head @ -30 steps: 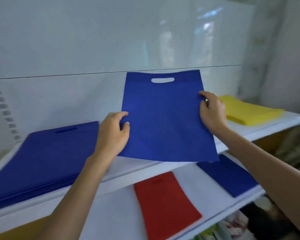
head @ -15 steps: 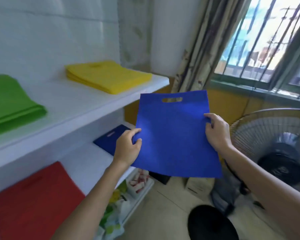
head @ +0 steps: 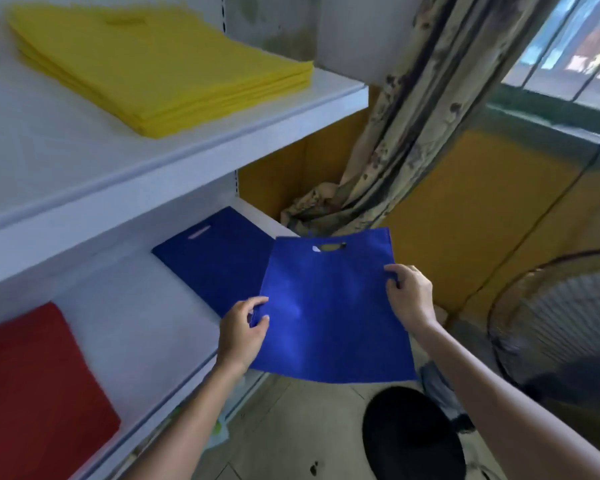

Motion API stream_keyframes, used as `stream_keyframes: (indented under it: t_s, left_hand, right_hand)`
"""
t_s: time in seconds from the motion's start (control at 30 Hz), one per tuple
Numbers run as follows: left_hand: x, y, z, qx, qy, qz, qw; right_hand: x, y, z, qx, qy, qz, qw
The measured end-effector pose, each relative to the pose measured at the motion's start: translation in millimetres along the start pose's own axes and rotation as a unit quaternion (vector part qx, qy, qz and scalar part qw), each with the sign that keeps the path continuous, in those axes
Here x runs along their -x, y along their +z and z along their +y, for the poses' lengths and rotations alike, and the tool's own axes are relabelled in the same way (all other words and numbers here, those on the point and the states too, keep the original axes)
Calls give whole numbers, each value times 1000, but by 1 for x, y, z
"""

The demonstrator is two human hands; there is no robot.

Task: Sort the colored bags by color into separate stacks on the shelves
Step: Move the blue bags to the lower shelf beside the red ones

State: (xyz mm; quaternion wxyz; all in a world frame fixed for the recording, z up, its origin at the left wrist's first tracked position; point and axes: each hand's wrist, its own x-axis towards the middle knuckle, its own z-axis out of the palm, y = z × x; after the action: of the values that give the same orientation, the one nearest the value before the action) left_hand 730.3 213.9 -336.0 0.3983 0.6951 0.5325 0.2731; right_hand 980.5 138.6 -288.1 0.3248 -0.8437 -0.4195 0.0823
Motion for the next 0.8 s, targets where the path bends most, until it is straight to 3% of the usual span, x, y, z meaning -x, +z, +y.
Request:
stream_keyframes:
  t_s: [0.17, 0.37, 0.6, 0.8]
  left_hand:
    - [-32, 14, -16, -7, -28, 46, 999]
    - [-74, 20, -31, -29, -85, 143, 986]
    - [-93, 30, -50, -53, -185, 279, 941]
    - [-105, 37, -68, -53, -225, 353, 907]
  right_hand:
    - [-37, 44, 11, -14, -4, -22, 1000]
    - [-115, 101, -11, -3, -94, -101, 990]
    - [-196, 193, -49, -1, -293, -234, 927]
    - [-222, 254, -65, -65, -329, -253, 907]
